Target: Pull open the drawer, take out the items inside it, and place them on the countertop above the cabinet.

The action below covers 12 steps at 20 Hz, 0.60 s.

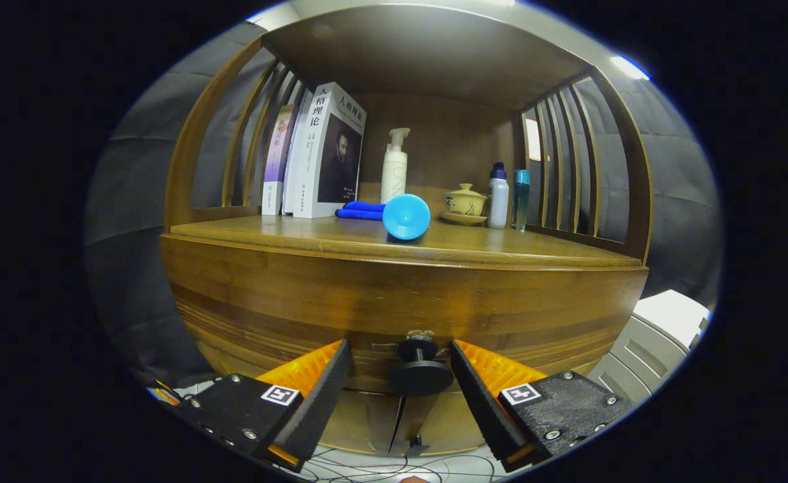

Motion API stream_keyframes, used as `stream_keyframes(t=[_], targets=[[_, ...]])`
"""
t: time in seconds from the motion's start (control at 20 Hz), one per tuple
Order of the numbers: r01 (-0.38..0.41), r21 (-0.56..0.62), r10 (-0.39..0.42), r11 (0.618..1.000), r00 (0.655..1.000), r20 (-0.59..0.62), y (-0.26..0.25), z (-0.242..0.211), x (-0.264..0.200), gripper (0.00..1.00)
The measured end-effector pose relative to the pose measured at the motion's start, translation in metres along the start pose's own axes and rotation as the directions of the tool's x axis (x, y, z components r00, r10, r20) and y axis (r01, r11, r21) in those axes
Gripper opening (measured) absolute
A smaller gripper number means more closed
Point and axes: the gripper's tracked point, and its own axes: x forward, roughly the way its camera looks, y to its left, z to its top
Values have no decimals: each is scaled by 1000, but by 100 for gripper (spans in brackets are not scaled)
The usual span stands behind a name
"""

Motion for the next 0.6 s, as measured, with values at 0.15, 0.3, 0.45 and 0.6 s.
stream_keyframes(t=[0.15, 0.3, 0.45, 0.6], targets=[[9, -60, -7, 998, 1000, 22, -1, 2, -5, 95], [-22, -59, 28, 998, 995, 96, 0, 26, -27, 94], [-65, 21, 63, 998, 995, 77, -6, 35, -53, 94], [-70, 125, 63, 990, 996, 57, -21, 46, -76, 95]])
